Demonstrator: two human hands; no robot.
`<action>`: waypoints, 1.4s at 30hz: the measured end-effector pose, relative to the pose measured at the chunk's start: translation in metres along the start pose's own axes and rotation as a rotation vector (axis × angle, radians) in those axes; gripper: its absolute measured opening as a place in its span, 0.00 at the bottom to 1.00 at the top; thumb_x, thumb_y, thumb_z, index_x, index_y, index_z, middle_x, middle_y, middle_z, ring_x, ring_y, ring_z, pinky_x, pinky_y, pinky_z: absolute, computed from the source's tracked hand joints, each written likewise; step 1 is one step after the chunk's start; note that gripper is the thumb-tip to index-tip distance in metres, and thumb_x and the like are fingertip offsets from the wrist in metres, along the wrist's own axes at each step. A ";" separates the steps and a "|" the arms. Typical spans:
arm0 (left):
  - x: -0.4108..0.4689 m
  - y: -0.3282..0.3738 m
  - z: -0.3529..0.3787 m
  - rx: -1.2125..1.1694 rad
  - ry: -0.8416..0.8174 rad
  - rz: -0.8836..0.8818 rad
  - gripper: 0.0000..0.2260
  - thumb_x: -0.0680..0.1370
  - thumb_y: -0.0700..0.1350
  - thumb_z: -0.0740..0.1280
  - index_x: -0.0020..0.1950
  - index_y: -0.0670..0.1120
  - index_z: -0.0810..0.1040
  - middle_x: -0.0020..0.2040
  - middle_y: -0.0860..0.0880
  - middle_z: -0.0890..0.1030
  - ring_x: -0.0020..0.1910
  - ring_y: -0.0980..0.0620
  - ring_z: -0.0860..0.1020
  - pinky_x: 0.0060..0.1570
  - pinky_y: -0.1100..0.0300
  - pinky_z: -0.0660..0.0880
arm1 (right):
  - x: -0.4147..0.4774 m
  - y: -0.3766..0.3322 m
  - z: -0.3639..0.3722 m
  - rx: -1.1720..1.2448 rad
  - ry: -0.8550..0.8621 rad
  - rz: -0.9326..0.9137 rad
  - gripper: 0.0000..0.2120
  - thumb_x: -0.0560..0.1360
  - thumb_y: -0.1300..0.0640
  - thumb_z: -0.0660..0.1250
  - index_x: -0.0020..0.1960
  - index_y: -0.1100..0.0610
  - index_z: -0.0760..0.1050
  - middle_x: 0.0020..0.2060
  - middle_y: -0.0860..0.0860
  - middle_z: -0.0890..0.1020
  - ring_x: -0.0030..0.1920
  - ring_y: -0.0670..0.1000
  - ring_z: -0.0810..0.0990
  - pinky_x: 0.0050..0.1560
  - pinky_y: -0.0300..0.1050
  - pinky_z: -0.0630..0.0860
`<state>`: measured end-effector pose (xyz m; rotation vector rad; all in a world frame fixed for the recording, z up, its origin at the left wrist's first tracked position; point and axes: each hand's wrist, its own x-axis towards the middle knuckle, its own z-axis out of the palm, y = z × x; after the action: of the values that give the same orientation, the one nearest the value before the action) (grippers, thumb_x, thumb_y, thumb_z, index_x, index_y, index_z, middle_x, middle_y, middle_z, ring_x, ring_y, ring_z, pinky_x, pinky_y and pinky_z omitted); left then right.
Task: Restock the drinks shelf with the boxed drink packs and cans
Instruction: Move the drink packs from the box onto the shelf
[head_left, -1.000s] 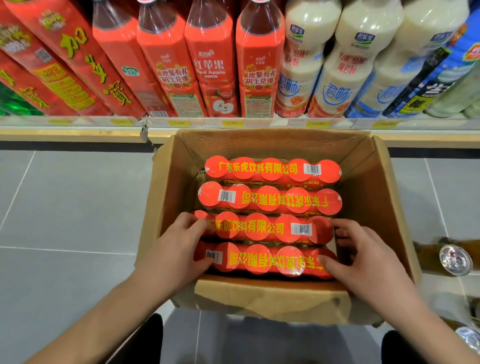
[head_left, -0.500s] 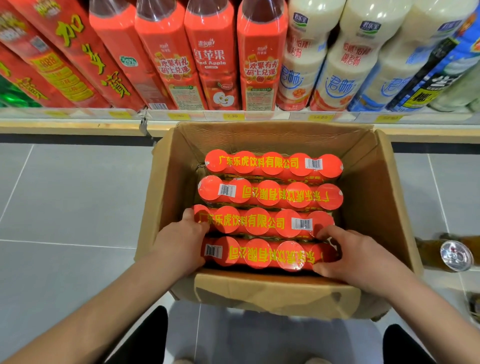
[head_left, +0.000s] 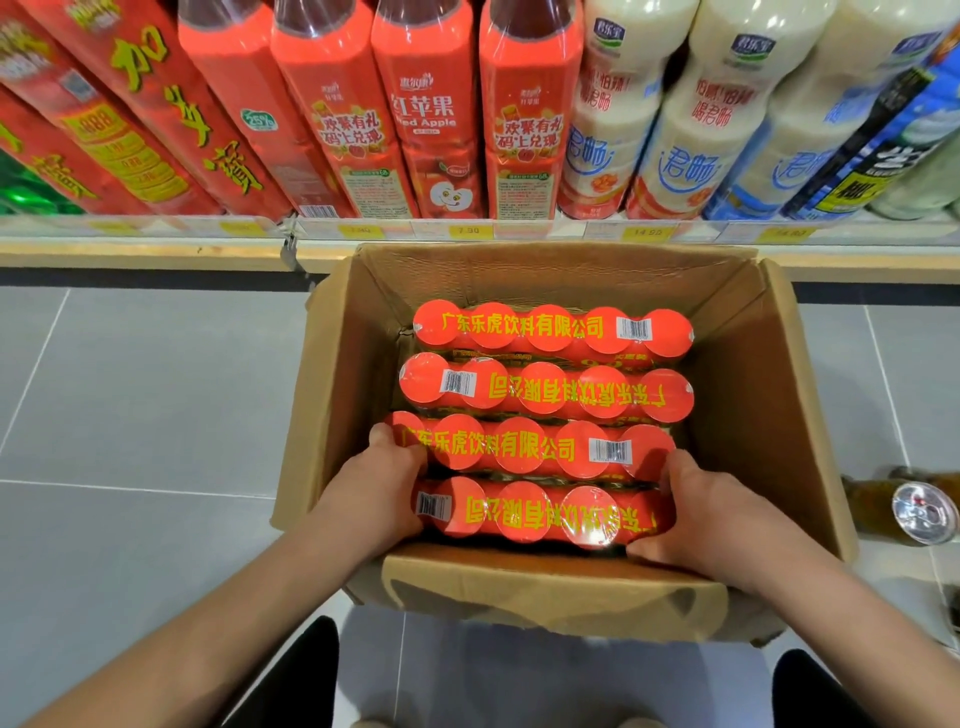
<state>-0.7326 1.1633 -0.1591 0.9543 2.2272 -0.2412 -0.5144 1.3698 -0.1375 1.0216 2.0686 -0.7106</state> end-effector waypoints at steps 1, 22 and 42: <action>0.000 -0.001 0.001 -0.026 0.015 0.008 0.20 0.74 0.51 0.73 0.64 0.51 0.75 0.64 0.47 0.66 0.48 0.51 0.78 0.54 0.58 0.78 | 0.001 0.001 0.000 -0.010 0.007 0.013 0.38 0.68 0.37 0.77 0.69 0.48 0.62 0.50 0.45 0.78 0.49 0.48 0.81 0.49 0.43 0.80; -0.003 0.019 0.005 0.115 0.017 0.094 0.21 0.73 0.52 0.73 0.63 0.47 0.74 0.68 0.41 0.58 0.38 0.50 0.75 0.51 0.60 0.76 | 0.021 0.009 0.007 -0.222 -0.021 0.059 0.34 0.69 0.39 0.75 0.69 0.53 0.70 0.60 0.51 0.80 0.59 0.52 0.82 0.54 0.45 0.79; -0.085 -0.005 -0.107 -0.144 0.206 0.278 0.27 0.72 0.57 0.72 0.68 0.52 0.72 0.62 0.55 0.74 0.58 0.56 0.74 0.56 0.66 0.73 | -0.099 0.020 -0.084 0.149 0.340 -0.156 0.23 0.61 0.32 0.69 0.53 0.39 0.74 0.43 0.42 0.80 0.43 0.46 0.81 0.44 0.48 0.80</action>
<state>-0.7500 1.1558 -0.0237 1.2387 2.2244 0.1486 -0.4843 1.3977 -0.0128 1.1356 2.4390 -0.8257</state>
